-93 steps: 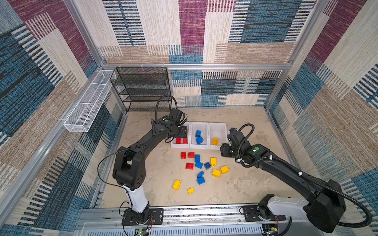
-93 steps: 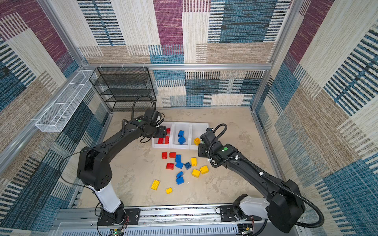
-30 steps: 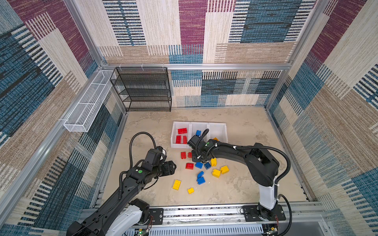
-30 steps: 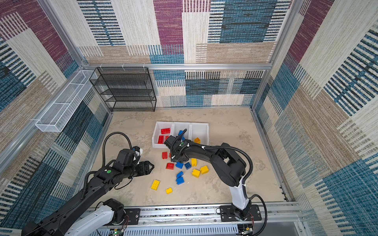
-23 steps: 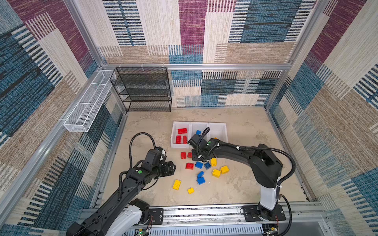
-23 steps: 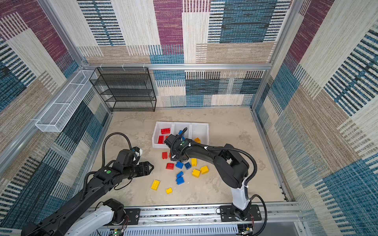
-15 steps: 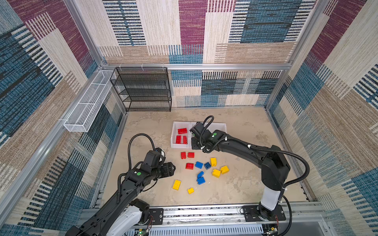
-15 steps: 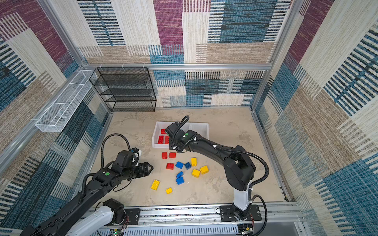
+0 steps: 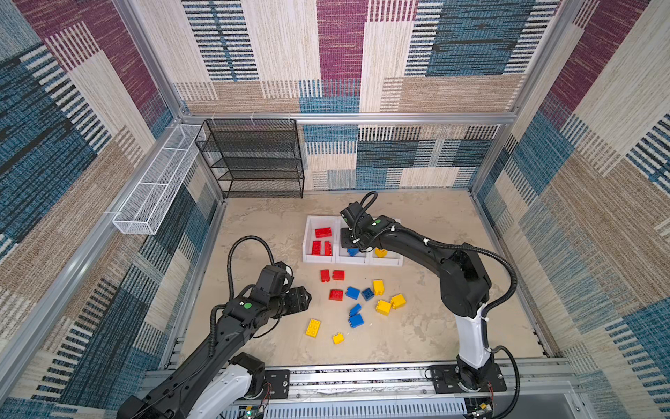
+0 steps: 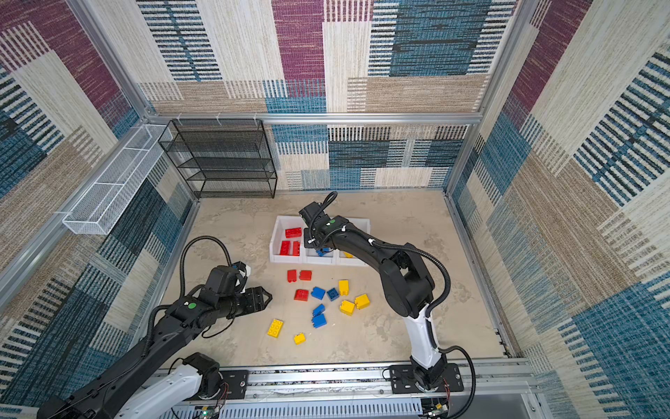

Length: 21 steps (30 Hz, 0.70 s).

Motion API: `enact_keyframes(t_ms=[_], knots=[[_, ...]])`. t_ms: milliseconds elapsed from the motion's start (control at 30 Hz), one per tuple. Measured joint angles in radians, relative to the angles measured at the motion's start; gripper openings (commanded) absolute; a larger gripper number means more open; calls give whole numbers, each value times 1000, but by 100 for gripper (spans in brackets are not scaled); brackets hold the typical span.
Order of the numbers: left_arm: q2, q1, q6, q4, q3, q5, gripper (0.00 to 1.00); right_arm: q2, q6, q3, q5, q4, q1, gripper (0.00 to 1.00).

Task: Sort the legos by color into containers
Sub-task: 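Carry the blue brick with the right gripper into the middle compartment and release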

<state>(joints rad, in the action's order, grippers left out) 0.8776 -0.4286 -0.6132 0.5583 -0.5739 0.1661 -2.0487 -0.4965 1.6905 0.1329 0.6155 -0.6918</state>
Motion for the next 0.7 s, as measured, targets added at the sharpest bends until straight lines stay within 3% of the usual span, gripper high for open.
enact_keyframes(t_ms=[400,567,700], knots=[[-6,-2,-8,0,0,-3,72,-59,0,32,-46,-34,12,42],[-4,-2,-8,0,0,-6,72,-61,0,48,-46,-37,12,55],[-1,-2,-8,0,0,-6,72,-61,-1,49,-46,-37,13,60]])
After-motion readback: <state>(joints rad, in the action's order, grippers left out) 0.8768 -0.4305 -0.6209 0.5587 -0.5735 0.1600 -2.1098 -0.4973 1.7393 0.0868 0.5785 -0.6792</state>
